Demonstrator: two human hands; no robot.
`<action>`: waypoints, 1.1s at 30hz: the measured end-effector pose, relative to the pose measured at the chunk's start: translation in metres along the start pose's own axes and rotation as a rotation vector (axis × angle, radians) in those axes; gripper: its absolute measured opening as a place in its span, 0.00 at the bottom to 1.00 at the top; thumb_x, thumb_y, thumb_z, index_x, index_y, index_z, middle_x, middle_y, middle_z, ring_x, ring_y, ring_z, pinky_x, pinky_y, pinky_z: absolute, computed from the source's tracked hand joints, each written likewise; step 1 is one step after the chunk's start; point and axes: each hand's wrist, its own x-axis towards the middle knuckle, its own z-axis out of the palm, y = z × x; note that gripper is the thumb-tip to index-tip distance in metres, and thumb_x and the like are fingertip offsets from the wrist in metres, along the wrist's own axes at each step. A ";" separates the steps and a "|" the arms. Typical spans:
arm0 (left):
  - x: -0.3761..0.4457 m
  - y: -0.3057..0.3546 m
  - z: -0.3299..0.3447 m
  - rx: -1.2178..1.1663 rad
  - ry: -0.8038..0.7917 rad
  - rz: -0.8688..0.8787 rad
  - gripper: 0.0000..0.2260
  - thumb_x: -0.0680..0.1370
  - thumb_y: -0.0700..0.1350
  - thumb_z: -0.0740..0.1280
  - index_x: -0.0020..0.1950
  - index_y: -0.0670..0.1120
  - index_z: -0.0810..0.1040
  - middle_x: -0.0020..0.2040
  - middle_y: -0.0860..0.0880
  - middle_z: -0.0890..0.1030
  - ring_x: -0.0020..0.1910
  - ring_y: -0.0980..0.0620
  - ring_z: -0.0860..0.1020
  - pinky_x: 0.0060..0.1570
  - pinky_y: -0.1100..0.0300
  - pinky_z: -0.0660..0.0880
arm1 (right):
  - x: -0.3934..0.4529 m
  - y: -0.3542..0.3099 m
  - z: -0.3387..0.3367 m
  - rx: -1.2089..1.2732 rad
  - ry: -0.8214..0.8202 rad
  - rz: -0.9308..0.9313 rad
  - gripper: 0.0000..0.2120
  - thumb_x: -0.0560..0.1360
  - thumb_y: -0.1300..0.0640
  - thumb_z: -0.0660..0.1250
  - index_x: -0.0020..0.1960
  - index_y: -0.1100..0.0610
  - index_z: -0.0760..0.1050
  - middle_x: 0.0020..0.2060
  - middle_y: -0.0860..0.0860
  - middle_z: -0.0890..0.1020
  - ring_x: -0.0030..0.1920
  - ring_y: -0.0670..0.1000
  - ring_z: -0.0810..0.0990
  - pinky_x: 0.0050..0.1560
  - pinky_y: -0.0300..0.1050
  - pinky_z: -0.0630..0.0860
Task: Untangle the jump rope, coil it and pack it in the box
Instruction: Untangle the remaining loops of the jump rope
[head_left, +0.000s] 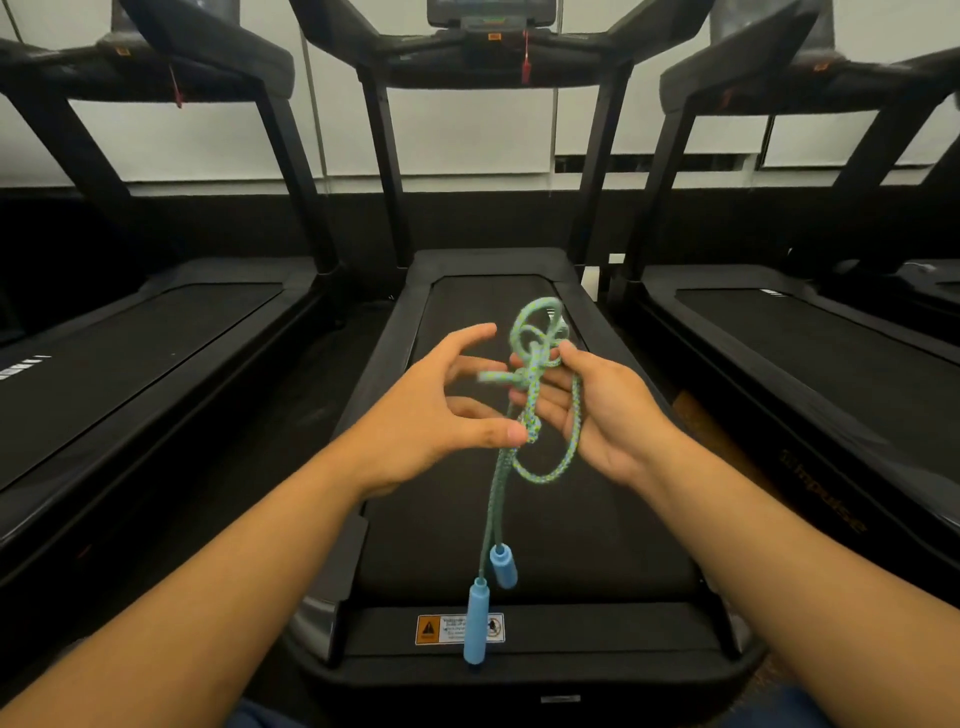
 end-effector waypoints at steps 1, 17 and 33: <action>0.001 -0.002 0.003 -0.044 0.036 0.006 0.40 0.66 0.43 0.80 0.74 0.57 0.66 0.66 0.50 0.77 0.50 0.46 0.86 0.57 0.50 0.81 | 0.000 -0.001 0.001 0.036 0.013 0.019 0.15 0.86 0.57 0.56 0.59 0.68 0.75 0.48 0.63 0.87 0.47 0.60 0.88 0.42 0.48 0.85; 0.014 -0.012 0.029 -0.503 0.360 -0.141 0.08 0.79 0.34 0.69 0.54 0.41 0.73 0.39 0.41 0.84 0.34 0.46 0.84 0.35 0.55 0.82 | 0.001 0.008 -0.009 -0.679 0.036 -0.135 0.14 0.80 0.50 0.69 0.47 0.63 0.77 0.34 0.55 0.82 0.37 0.55 0.83 0.43 0.52 0.83; 0.013 -0.007 0.015 -0.462 0.432 -0.137 0.12 0.80 0.40 0.69 0.56 0.44 0.66 0.37 0.39 0.85 0.32 0.43 0.83 0.32 0.55 0.81 | -0.010 0.005 -0.003 -1.045 -0.209 -0.497 0.04 0.76 0.59 0.75 0.51 0.54 0.85 0.36 0.51 0.86 0.32 0.48 0.82 0.39 0.44 0.80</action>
